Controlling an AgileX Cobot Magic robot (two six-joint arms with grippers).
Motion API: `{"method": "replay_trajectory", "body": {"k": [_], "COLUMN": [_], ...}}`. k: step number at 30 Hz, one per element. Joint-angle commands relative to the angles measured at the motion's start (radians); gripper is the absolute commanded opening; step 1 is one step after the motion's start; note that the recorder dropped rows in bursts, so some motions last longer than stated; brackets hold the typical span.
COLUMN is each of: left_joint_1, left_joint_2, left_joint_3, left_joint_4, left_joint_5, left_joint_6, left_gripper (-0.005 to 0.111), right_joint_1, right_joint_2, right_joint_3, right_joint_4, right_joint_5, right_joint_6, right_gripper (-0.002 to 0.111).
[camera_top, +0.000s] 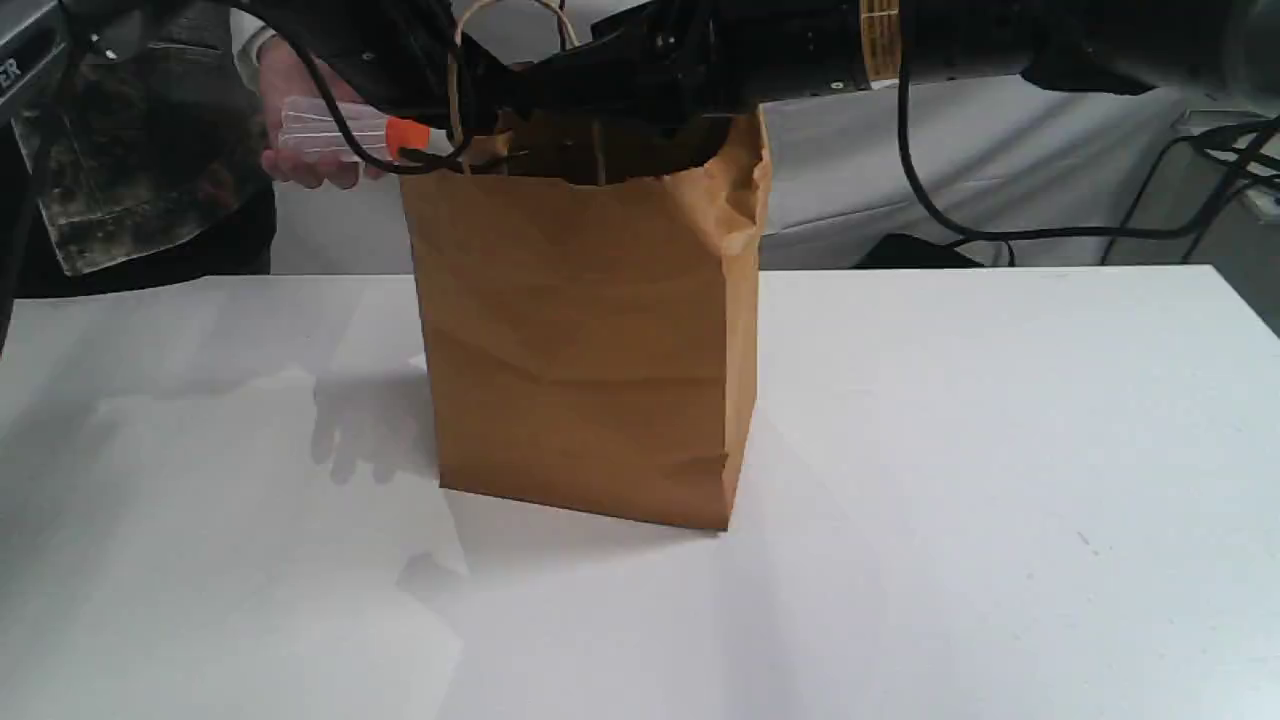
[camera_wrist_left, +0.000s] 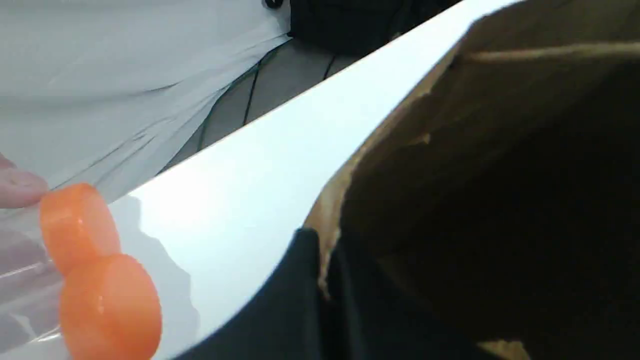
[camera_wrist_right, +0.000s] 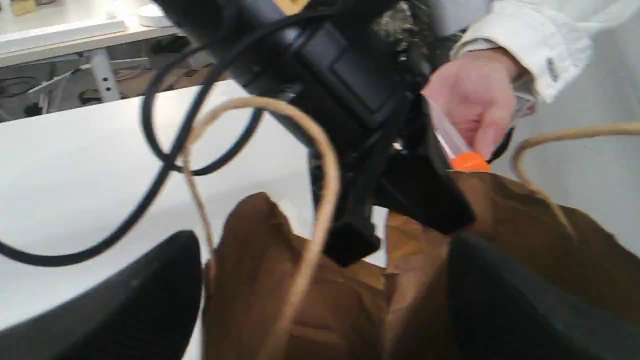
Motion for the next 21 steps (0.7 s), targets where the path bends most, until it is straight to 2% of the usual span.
{"method": "replay_trajectory", "body": {"k": [1,4,6,8,11,15,17,21], "left_joint_1": [0.001,0.001,0.001,0.001,0.001,0.001,0.001,-0.005], "left_joint_2": [-0.007,-0.007,-0.007,-0.007,-0.007,-0.015,-0.031,-0.094], "left_joint_3": [-0.002,-0.002,-0.002,-0.002,-0.002,-0.002,-0.002,-0.002], "left_joint_4": [0.0,-0.004,-0.007,-0.011,-0.039,-0.048,-0.04,0.141], "left_joint_5": [0.014,0.007,0.005,0.005,0.009,0.036,0.068,0.139], "left_joint_6": [0.006,0.006,0.004,0.004,0.004,-0.001,-0.025,-0.161], "left_gripper": [0.0,0.0,0.0,0.0,0.0,0.0,0.0,0.0], "right_joint_1": [-0.013,-0.008,-0.001,0.004,0.004,0.004,0.004,0.004], "right_joint_2": [-0.013,-0.003,0.007,0.022,0.061,0.089,0.084,0.032], "right_joint_3": [-0.007,-0.007,-0.007,-0.007,-0.007,-0.005,-0.002,-0.002], "right_joint_4": [0.003,0.003,0.004,0.003,0.005,0.003,0.003,0.003], "right_joint_5": [0.037,-0.017,0.021,0.087,0.099,-0.059,-0.18,-0.343], "right_joint_6": [0.011,0.004,0.006,0.044,0.087,0.086,0.086,0.131], "right_gripper": [0.068,0.068,0.066,0.06,0.038,0.0,0.0,0.0]}}
